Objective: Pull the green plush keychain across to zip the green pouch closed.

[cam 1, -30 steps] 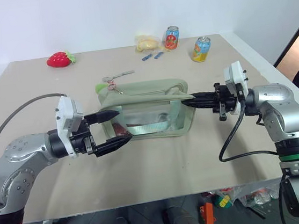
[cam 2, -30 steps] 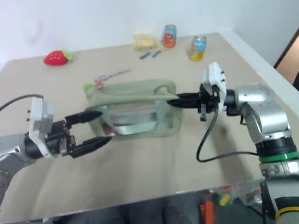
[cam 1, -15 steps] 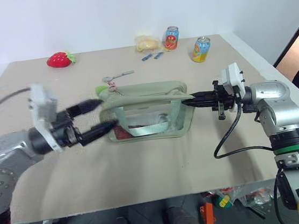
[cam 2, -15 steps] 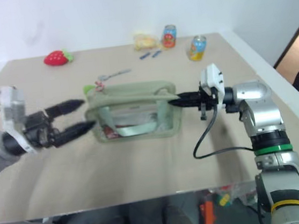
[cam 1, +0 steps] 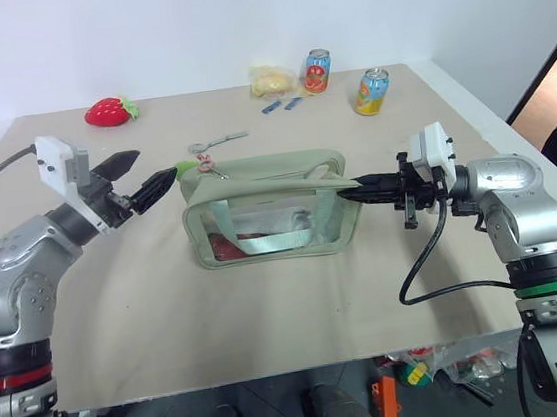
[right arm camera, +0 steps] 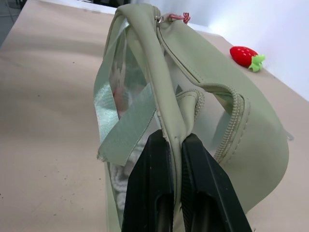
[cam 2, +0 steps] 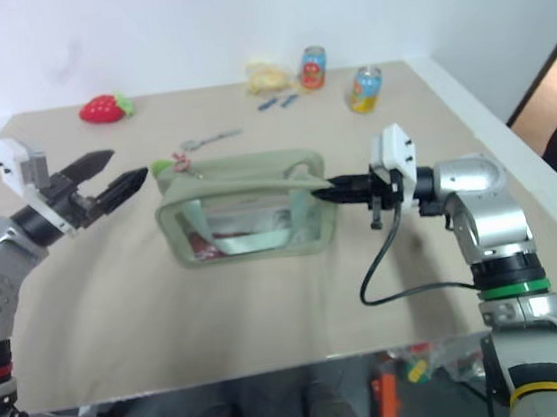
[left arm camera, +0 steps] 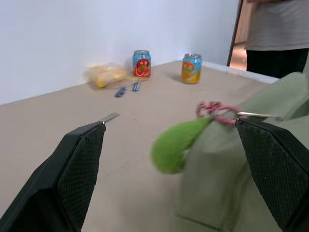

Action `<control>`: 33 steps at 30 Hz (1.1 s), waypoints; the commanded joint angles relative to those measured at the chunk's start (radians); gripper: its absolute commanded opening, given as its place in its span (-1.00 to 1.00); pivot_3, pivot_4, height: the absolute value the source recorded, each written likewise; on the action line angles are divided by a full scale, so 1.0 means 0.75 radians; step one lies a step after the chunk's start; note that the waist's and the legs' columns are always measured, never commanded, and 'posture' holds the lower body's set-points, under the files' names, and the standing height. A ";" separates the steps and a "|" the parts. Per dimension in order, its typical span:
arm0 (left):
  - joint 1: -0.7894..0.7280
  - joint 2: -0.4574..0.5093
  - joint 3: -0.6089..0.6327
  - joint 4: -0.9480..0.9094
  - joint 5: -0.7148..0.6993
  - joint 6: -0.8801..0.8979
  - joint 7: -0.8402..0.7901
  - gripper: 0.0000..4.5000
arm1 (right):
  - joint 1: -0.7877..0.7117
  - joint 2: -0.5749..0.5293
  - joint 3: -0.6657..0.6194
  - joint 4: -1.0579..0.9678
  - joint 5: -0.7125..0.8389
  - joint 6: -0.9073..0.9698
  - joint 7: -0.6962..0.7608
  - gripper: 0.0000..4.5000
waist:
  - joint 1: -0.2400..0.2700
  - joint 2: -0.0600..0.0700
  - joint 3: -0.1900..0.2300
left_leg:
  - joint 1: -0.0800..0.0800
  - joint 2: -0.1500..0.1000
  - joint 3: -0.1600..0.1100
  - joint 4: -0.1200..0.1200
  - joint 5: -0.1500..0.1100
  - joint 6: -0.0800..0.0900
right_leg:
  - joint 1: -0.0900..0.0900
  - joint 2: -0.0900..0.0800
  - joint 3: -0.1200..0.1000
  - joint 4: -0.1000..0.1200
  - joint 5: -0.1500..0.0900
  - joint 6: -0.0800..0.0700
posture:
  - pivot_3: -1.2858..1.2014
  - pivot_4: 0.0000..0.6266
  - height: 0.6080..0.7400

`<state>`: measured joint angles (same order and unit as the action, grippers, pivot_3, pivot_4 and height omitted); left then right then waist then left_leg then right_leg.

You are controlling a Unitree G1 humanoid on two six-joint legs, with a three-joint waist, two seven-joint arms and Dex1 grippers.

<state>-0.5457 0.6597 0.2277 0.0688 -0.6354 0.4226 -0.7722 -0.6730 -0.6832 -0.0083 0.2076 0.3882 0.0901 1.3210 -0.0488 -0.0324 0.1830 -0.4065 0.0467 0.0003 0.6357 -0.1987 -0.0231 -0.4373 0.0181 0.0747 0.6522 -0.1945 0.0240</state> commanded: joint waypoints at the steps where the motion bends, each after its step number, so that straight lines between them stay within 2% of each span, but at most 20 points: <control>1: -0.119 0.003 -0.037 0.211 0.065 -0.100 -0.156 1.00 | 0.008 -0.020 -0.022 -0.089 0.011 0.006 -0.011 -0.99 | 0.001 0.000 0.000 | 0.000 0.000 0.000 0.000 0.000 0.000 | 0.000 0.000 0.000 0.000 0.000 0.000 | 0.03 -0.52 1.00; 7: -0.294 0.002 -0.073 0.557 0.164 -0.246 -0.361 1.00 | 0.039 -0.041 -0.033 -0.141 0.015 0.019 -0.031 -0.99 | -0.001 0.000 0.000 | -0.001 0.000 0.000 0.000 0.000 0.000 | -0.001 0.000 0.000 0.000 0.000 0.000 | 0.03 -0.52 1.00; 16: -0.462 -0.024 -0.131 0.889 0.315 -0.427 -0.542 1.00 | 0.081 -0.065 -0.046 -0.188 0.023 0.032 -0.050 -0.99 | 0.002 0.000 0.000 | -0.002 0.000 0.000 0.000 0.000 0.000 | -0.001 0.000 0.000 0.000 0.000 0.000 | 0.03 -0.52 1.00; 29: -0.603 -0.080 -0.188 1.022 0.398 -0.506 -0.833 1.00 | 0.084 -0.065 -0.039 -0.172 0.013 0.010 -0.057 -0.99 | 0.002 0.000 0.000 | -0.003 -0.001 0.000 0.000 0.000 0.000 | -0.001 0.000 0.000 0.000 0.000 0.001 | 0.03 -0.52 1.00; 33: -0.625 -0.078 -0.191 1.045 0.419 -0.520 -0.852 1.00 | 0.080 -0.061 -0.036 -0.162 0.007 0.001 -0.060 -0.99 | 0.001 0.000 0.000 | -0.003 -0.001 0.000 0.000 0.000 0.000 | -0.001 0.000 0.000 0.000 0.000 0.001 | 0.03 -0.52 1.00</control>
<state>-0.9857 0.5987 0.0814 0.8545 -0.3268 0.0471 -1.3935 -0.6007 -0.7225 -0.0201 0.1029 0.3958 0.1056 1.2807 -0.0481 -0.0324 0.1830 -0.4085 0.0463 0.0000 0.6361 -0.1988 -0.0229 -0.4381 0.0183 0.0749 0.6525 -0.1944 0.0245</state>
